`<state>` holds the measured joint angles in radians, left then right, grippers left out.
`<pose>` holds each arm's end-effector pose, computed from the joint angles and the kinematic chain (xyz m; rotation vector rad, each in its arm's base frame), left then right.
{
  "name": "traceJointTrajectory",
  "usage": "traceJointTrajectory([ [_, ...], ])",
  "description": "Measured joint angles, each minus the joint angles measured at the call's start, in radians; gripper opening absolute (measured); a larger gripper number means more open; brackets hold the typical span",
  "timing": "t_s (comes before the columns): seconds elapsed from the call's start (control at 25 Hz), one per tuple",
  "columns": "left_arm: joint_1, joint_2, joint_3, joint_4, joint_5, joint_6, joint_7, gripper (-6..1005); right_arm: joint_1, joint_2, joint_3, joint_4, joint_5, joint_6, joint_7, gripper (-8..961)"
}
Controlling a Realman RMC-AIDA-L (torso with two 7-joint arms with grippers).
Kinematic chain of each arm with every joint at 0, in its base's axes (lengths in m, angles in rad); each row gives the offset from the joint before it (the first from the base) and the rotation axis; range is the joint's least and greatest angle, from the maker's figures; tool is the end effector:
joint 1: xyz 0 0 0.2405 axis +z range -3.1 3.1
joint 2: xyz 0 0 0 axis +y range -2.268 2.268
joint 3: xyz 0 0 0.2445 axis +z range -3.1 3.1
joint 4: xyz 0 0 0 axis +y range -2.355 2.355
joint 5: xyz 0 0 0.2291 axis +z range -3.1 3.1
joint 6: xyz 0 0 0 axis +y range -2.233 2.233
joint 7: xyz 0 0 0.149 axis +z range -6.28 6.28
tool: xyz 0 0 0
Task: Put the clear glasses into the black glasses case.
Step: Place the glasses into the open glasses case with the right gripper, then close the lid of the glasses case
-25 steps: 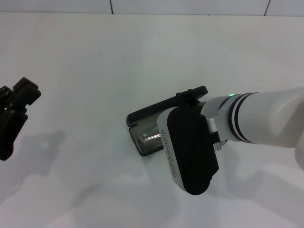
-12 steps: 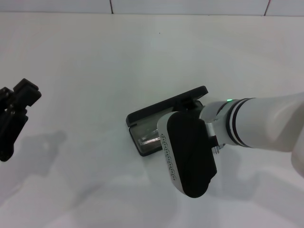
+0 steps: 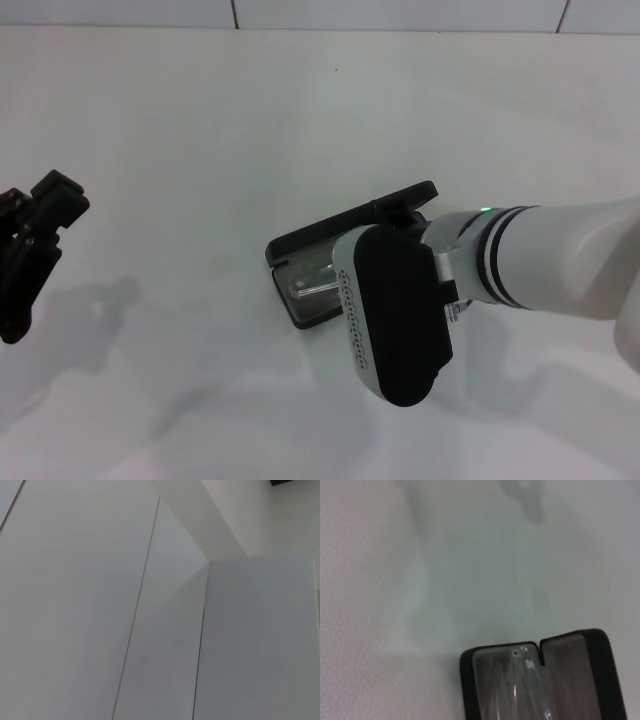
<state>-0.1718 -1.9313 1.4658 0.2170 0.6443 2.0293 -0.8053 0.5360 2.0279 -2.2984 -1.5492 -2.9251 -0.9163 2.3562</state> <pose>-0.3033 0.2019 0.0452 -2.1147 -0.3399 -1.5444 0.0834 0.3054 -0.1277 -2.5100 -0.7703 -0.5583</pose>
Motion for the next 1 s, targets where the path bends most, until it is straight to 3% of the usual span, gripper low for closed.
traceJointTrajectory([
  [0.72, -0.003, -0.001, 0.005, 0.001, 0.0, 0.0, 0.0, 100, -0.004, 0.0, 0.008, -0.003, -0.003, -0.006, 0.03, 107],
  [1.0, -0.008, 0.0, 0.001, 0.005, -0.001, 0.0, -0.001, 101, -0.094, -0.001, 0.024, -0.117, 0.068, -0.027, 0.03, 136],
])
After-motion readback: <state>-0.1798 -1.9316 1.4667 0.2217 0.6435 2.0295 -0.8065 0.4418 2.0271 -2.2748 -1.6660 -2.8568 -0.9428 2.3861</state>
